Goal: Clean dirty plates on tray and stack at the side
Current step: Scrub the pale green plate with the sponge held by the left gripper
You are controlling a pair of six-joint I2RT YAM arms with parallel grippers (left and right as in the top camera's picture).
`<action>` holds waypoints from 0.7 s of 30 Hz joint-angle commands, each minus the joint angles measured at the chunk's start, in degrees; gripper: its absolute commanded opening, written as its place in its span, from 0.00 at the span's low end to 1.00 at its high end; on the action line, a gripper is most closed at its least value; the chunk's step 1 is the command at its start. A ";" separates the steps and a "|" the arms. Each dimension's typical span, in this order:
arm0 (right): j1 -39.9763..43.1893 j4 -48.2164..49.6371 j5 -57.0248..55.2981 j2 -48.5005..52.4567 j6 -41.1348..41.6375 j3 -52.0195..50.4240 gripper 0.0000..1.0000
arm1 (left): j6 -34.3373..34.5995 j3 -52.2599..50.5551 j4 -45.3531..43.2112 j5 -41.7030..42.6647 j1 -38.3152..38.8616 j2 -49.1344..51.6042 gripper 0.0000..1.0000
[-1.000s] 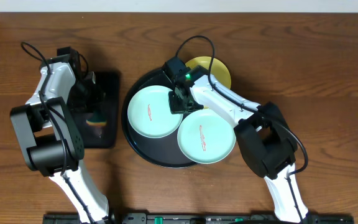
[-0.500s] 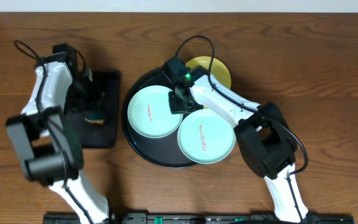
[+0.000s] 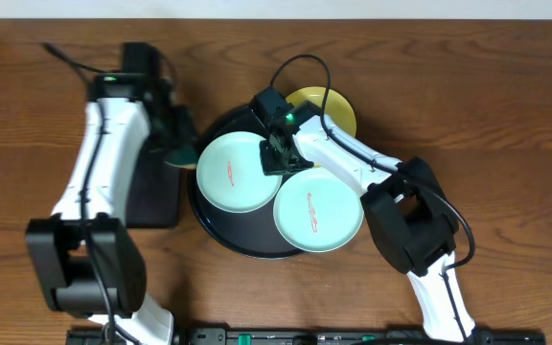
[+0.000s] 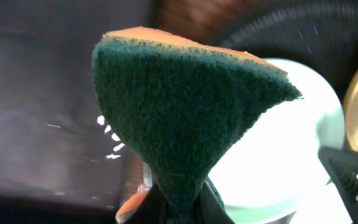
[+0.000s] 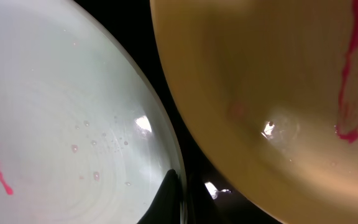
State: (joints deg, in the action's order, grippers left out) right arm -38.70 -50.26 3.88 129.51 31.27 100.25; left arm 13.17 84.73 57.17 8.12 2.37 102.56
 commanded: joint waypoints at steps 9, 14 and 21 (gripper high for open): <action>-0.39 -0.15 -2.97 1.14 -1.14 0.13 0.01 | 11.19 -4.00 -6.91 0.07 8.11 9.46 0.07; -0.39 -0.15 -2.99 1.14 -1.14 0.13 0.01 | 11.13 -4.00 -6.60 1.64 9.16 13.27 0.07; -0.39 -0.09 -2.99 1.14 -1.14 0.13 0.01 | -0.63 -3.98 -7.32 16.61 9.51 13.53 0.07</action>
State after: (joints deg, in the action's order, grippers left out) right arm -38.70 -50.17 3.57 129.51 31.16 100.25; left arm 20.25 81.01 49.74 13.74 11.29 115.35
